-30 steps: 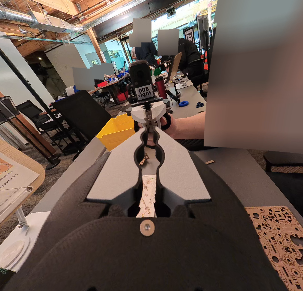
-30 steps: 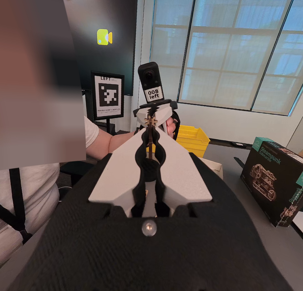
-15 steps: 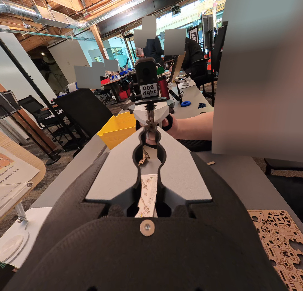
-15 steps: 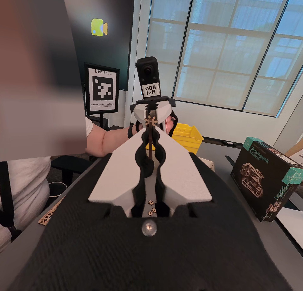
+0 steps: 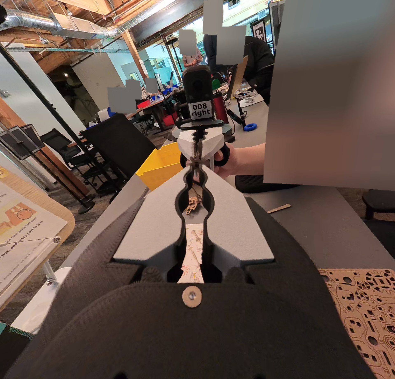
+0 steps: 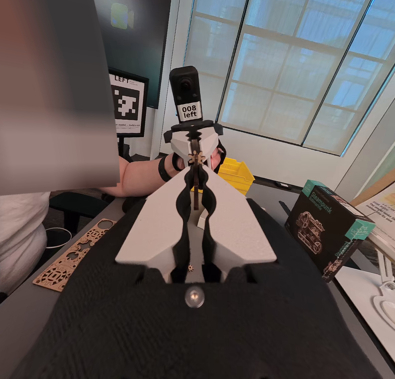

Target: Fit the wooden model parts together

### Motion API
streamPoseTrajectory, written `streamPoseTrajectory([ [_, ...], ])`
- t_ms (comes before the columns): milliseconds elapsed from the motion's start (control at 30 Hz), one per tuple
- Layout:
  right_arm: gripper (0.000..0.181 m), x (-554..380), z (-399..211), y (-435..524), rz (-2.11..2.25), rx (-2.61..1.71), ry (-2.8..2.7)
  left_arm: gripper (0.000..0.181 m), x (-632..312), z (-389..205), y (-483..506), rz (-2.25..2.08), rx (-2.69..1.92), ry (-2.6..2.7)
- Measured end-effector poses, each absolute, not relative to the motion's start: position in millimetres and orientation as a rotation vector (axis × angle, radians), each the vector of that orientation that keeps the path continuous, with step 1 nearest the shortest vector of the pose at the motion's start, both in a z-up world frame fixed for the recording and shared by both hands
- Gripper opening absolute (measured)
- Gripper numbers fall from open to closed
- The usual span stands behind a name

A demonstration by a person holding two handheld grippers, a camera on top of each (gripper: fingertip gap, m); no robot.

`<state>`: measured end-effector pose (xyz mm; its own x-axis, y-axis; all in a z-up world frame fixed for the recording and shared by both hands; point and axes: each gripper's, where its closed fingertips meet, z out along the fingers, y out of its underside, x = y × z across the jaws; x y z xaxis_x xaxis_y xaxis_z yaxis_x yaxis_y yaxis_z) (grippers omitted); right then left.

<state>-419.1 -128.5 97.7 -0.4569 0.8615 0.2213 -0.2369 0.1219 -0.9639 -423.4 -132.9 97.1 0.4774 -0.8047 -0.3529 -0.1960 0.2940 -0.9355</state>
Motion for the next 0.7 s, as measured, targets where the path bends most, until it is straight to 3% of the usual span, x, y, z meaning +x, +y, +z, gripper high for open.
streamPoseTrajectory([
  [700,0.002,-419.7,92.4,-129.9,1.516,-0.676,-1.516,0.000,-421.6,93.5,-134.1,-0.595,-1.256,1.018],
])
